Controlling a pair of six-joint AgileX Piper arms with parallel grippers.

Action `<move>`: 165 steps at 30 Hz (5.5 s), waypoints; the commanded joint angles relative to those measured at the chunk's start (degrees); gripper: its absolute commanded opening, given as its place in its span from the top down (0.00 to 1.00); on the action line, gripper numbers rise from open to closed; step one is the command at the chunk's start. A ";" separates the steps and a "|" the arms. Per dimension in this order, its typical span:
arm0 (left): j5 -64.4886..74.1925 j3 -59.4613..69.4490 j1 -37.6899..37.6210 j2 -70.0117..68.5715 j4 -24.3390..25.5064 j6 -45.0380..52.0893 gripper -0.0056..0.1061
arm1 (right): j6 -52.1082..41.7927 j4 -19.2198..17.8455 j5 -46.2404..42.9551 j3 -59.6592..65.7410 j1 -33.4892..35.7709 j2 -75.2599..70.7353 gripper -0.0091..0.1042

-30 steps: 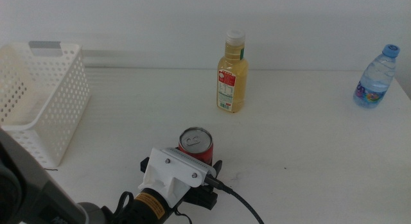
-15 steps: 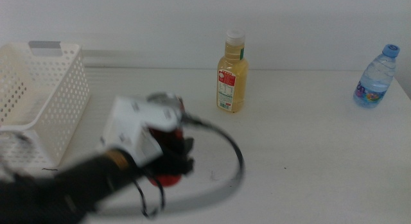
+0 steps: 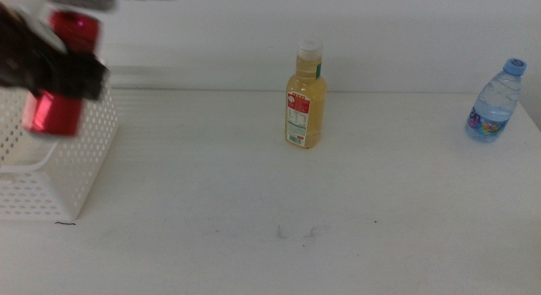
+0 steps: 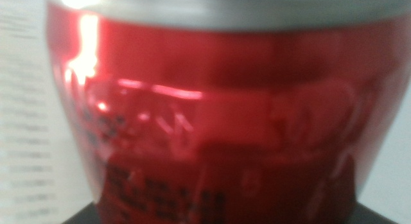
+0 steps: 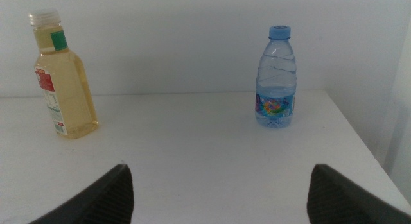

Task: Use arms to grab the bottles and put them into the dustbin to the left of the table.

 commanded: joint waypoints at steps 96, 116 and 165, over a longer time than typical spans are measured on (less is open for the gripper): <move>-101.09 16.01 -26.08 38.21 14.35 -21.33 0.11 | 0.22 -0.67 -0.56 0.18 -0.41 -0.23 0.20; -96.12 -1.33 -25.71 49.65 18.72 -25.28 0.11 | 0.22 -0.67 -0.56 0.18 -0.41 -0.23 0.20; 11.40 -12.05 3.61 3.75 7.28 0.50 0.97 | 0.22 -0.67 -0.56 0.18 -0.41 -0.23 0.20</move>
